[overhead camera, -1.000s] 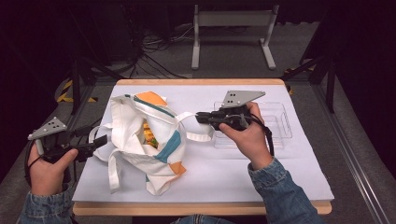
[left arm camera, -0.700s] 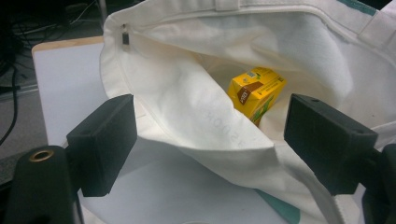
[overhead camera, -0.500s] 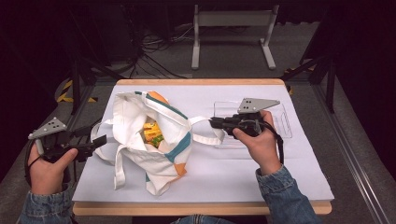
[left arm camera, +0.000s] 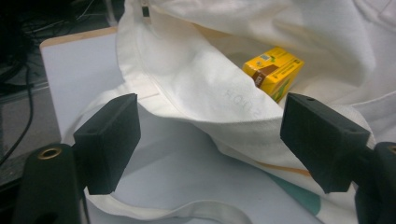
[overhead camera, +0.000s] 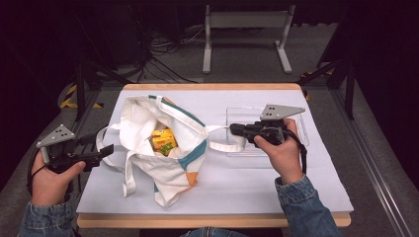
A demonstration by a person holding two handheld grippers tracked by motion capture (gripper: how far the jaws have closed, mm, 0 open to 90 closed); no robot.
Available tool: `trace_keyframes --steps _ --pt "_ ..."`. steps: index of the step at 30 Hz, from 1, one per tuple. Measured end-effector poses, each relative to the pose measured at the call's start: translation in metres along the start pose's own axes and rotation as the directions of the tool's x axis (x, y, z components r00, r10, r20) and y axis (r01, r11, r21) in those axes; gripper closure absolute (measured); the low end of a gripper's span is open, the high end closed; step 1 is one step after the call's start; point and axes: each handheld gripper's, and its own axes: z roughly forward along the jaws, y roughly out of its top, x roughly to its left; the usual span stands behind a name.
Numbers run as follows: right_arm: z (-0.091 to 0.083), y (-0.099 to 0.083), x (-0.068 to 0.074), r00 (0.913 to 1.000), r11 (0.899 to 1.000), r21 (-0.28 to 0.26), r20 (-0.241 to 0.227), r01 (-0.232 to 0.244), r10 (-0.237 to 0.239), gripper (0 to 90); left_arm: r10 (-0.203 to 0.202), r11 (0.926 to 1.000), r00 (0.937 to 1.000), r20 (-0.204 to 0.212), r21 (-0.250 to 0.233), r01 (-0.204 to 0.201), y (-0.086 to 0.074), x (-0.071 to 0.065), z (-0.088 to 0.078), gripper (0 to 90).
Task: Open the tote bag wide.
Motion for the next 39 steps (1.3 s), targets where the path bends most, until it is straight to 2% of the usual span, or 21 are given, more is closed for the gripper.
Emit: trace_keyframes --steps 5,7,11,13,17,19,22,25,27,28,29,30,31,32,33,35,39 --pt "-0.003 0.0 -0.001 1.0 1.0 -0.007 0.001 -0.005 0.005 87.6 -0.003 0.9999 0.9993 0.037 0.015 0.003 0.001 -0.003 0.004 24.6" --pt "-0.002 -0.001 -0.001 1.0 1.0 -0.003 -0.002 -0.007 0.007 87.7 -0.013 0.9998 0.9976 0.067 0.016 0.012 0.002 -0.006 0.005 24.5" --pt "-0.003 -0.002 -0.003 0.9999 1.0 0.009 0.004 -0.015 0.014 87.7 -0.002 1.0 0.9889 0.149 -0.002 0.002 0.006 -0.017 0.002 24.3" --pt "-0.003 -0.003 -0.004 0.9998 1.0 0.01 0.004 -0.019 0.019 87.7 0.012 0.9999 0.9871 0.16 -0.004 -0.011 0.007 -0.019 0.001 23.9" --pt "-0.003 -0.004 -0.004 0.9998 1.0 0.012 0.005 -0.021 0.021 87.7 0.033 0.9994 0.9792 0.2 0.003 -0.034 0.01 -0.029 0.001 23.5" --pt "-0.003 -0.003 -0.004 0.9998 1.0 0.012 0.005 -0.02 0.02 87.8 0.054 0.9979 0.9772 0.205 0.024 -0.06 0.012 -0.035 0.004 23.7" --pt "-0.003 -0.003 -0.004 0.9998 1.0 0.009 0.004 -0.021 0.021 87.7 0.079 0.9929 0.9801 0.182 0.073 -0.094 0.011 -0.038 0.011 25.3" --pt "-0.004 -0.003 -0.004 0.9998 1.0 0.009 0.003 -0.02 0.02 87.7 0.08 0.9912 0.9781 0.192 0.089 -0.098 0.01 -0.038 0.013 28.1" --pt "-0.004 -0.003 -0.003 0.9998 1.0 0.01 0.003 -0.019 0.019 87.7 0.085 0.9887 0.9723 0.218 0.103 -0.11 0.009 -0.04 0.014 35.0" --pt "-0.004 -0.003 -0.003 0.9998 1.0 0.01 0.003 -0.019 0.019 87.7 0.09 0.9871 0.9702 0.225 0.109 -0.117 0.009 -0.041 0.015 35.0" --pt "-0.004 -0.003 -0.003 0.9998 1.0 0.01 0.003 -0.018 0.018 87.8 0.107 0.9829 0.963 0.247 0.119 -0.14 0.009 -0.043 0.016 40.0" --pt "-0.004 -0.003 -0.003 0.9998 1.0 0.01 0.003 -0.018 0.018 87.7 0.145 0.9768 0.9539 0.263 0.116 -0.18 0.008 -0.044 0.015 52.3" --pt "-0.004 -0.003 -0.002 0.9998 1.0 0.01 0.002 -0.019 0.019 87.8 0.154 0.9751 0.9478 0.279 0.112 -0.192 0.008 -0.045 0.014 69.8" --pt "-0.004 -0.003 -0.002 0.9999 1.0 0.01 0.002 -0.017 0.017 87.7 0.161 0.9741 0.9432 0.291 0.107 -0.199 0.009 -0.045 0.012 80.8" --pt "-0.005 -0.003 -0.002 0.9998 1.0 0.009 0.005 -0.017 0.017 87.7 0.171 0.9736 0.9395 0.297 0.096 -0.207 0.009 -0.044 0.009 85.3" --pt "-0.006 -0.003 -0.002 0.9998 1.0 0.009 0.005 -0.018 0.018 87.8 0.186 0.9731 0.9328 0.309 0.073 -0.218 0.01 -0.044 0.002 87.5" --pt "-0.009 -0.003 0.0 0.9998 1.0 0.016 0.008 -0.016 0.015 87.9 0.209 0.9703 0.9237 0.321 0.05 -0.236 0.012 -0.046 -0.006 87.9"
